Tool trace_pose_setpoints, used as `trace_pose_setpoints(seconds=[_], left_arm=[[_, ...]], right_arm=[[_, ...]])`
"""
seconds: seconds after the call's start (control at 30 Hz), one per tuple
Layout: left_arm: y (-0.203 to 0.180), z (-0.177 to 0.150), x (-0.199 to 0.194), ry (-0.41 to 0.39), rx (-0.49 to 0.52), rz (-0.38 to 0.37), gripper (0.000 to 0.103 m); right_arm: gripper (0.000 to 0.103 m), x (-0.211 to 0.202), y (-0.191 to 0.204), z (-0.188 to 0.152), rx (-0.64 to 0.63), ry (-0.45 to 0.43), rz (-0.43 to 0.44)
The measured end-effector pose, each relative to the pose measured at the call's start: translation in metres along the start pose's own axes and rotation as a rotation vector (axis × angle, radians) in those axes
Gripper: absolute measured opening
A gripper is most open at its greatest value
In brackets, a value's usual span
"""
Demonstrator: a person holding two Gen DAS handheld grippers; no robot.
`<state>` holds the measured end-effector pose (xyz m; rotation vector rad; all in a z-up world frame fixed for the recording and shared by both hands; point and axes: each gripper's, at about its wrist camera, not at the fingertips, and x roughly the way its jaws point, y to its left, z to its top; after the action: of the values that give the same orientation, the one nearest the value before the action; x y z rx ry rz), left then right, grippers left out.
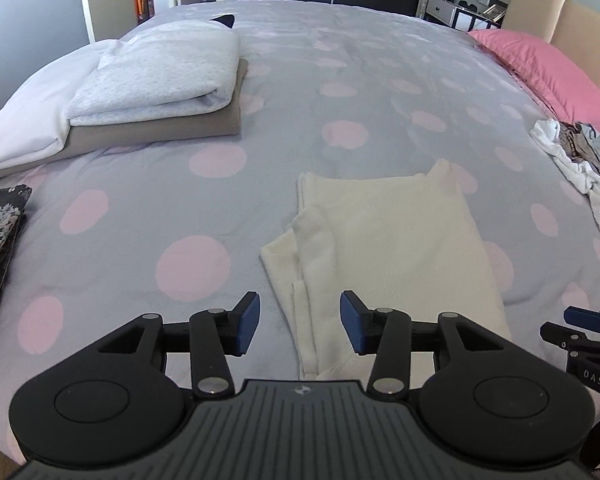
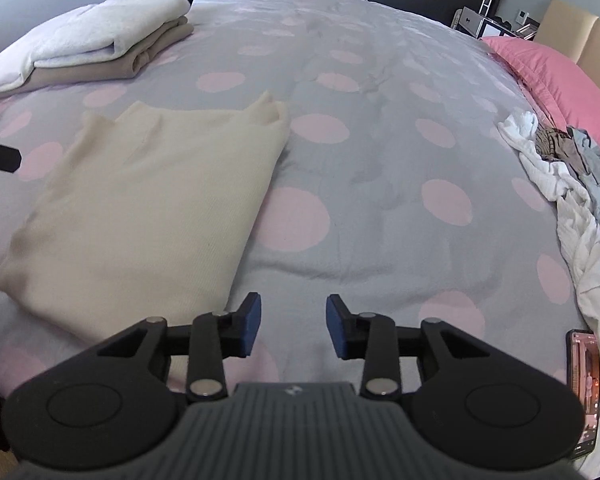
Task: Fold clothes
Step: 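Grasp the folded cream sweater with both tools at its edge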
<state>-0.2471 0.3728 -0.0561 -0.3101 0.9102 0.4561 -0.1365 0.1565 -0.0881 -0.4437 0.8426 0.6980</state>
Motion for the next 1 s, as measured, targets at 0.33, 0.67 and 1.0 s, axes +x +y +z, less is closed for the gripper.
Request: trace_pose_setpoints(seconds=[0.33,0.67,1.0], left_arm=[[0.031,0.008,0.059,0.076,-0.101,-0.128,0.055],[0.035,0.014,0.095,0.057,-0.193,-0.161,0.059],[0.05,0.013,0.11,0.093,-0.25,-0.175,0.071]], right_arm=[[0.055,0.025,-0.002,0.038,-0.017,-0.013,0.103],[0.057,0.071,-0.004,0.07,0.036,0.019,0.128],[0.061,0.097,-0.019,0.086,0.096,0.051,0.182]])
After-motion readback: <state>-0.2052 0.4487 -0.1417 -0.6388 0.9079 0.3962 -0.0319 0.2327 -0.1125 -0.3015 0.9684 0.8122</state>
